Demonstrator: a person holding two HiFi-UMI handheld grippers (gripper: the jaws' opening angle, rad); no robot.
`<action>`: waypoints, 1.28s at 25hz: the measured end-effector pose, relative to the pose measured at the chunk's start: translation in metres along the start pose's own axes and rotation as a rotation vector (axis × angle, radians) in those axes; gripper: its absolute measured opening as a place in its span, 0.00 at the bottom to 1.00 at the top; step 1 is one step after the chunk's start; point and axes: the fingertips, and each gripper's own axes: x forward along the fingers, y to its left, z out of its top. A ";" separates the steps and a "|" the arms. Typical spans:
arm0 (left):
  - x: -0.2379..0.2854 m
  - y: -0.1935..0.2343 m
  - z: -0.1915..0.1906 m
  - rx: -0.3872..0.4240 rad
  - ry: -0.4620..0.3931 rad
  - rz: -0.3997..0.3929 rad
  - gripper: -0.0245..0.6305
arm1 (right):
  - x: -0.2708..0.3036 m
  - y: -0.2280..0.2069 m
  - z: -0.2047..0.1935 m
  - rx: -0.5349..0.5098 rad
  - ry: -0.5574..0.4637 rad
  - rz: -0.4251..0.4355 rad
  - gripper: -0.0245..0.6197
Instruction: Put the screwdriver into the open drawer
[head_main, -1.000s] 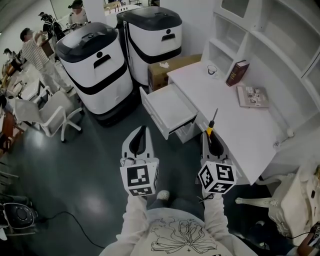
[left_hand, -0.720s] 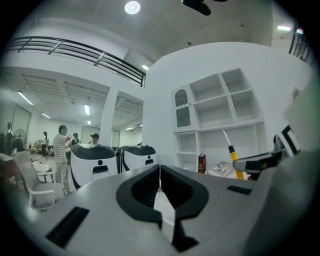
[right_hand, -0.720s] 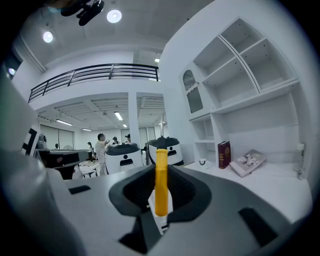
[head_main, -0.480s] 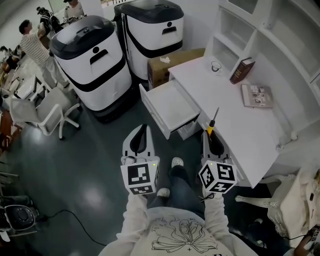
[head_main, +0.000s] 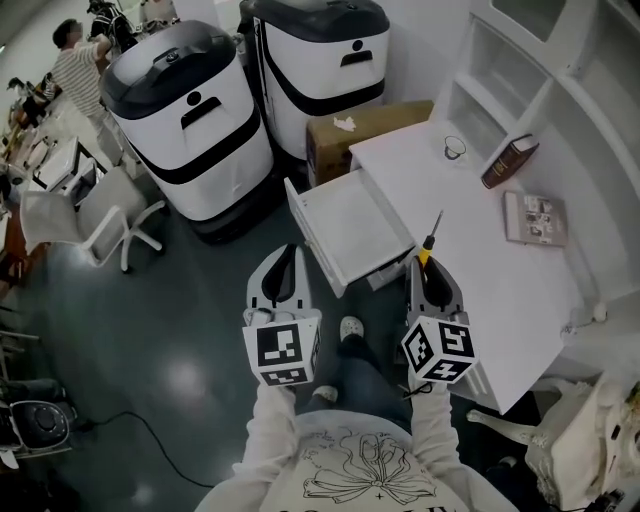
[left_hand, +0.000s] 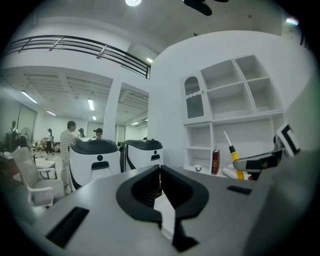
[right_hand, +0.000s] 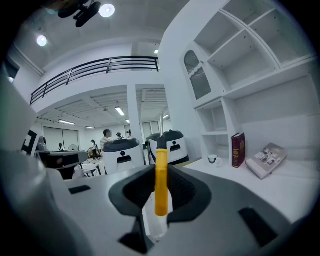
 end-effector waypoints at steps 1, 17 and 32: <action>0.011 0.001 -0.001 0.002 0.008 0.006 0.05 | 0.011 -0.004 0.001 0.002 0.005 0.005 0.15; 0.151 0.024 0.005 -0.023 0.059 0.148 0.05 | 0.178 -0.037 0.020 -0.007 0.111 0.164 0.15; 0.204 0.047 -0.043 -0.053 0.194 0.203 0.05 | 0.254 -0.034 -0.025 -0.002 0.266 0.238 0.15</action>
